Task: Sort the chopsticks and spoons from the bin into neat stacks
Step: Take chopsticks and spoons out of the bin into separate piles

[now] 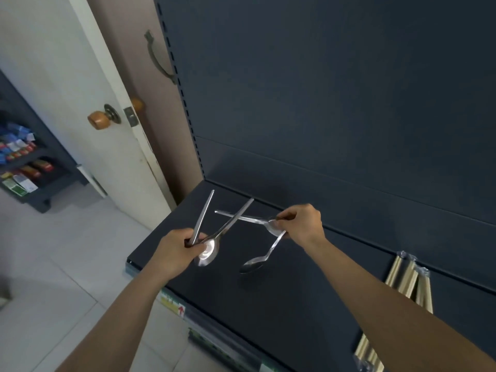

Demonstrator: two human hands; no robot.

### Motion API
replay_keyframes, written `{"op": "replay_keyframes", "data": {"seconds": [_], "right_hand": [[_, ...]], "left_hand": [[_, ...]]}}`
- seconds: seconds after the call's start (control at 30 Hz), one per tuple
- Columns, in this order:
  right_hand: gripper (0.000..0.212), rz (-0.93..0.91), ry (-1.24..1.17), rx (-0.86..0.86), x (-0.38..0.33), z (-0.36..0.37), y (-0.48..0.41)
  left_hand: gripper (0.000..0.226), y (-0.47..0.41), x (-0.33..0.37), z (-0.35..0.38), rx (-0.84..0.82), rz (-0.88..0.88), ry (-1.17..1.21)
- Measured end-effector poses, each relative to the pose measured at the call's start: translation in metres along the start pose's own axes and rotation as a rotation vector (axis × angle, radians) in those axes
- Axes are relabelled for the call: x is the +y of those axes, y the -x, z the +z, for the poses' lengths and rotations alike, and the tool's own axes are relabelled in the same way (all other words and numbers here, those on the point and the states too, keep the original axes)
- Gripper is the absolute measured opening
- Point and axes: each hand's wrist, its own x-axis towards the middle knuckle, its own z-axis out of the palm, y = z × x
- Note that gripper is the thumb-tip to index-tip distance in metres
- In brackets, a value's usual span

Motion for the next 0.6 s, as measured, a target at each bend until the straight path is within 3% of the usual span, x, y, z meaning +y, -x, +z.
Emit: {"op": "replay_keyframes", "data": {"seconds": [0.2,0.47,0.6], "right_hand": [[0.019,0.117,0.009,-0.005,0.004,0.033,-0.021],[0.015,0.322,0.088,0.12,0.0,0.069,-0.032],[0.013,0.39,0.14,0.197,-0.001,0.075,-0.032]], "left_hand": [[0.006,-0.046,-0.019,-0.004,-0.092,-0.016,-0.013],[0.009,-0.111,-0.037,-0.005,-0.429,0.168,-0.177],[0.014,-0.129,-0.037,-0.002,-0.516,0.256,-0.245]]}}
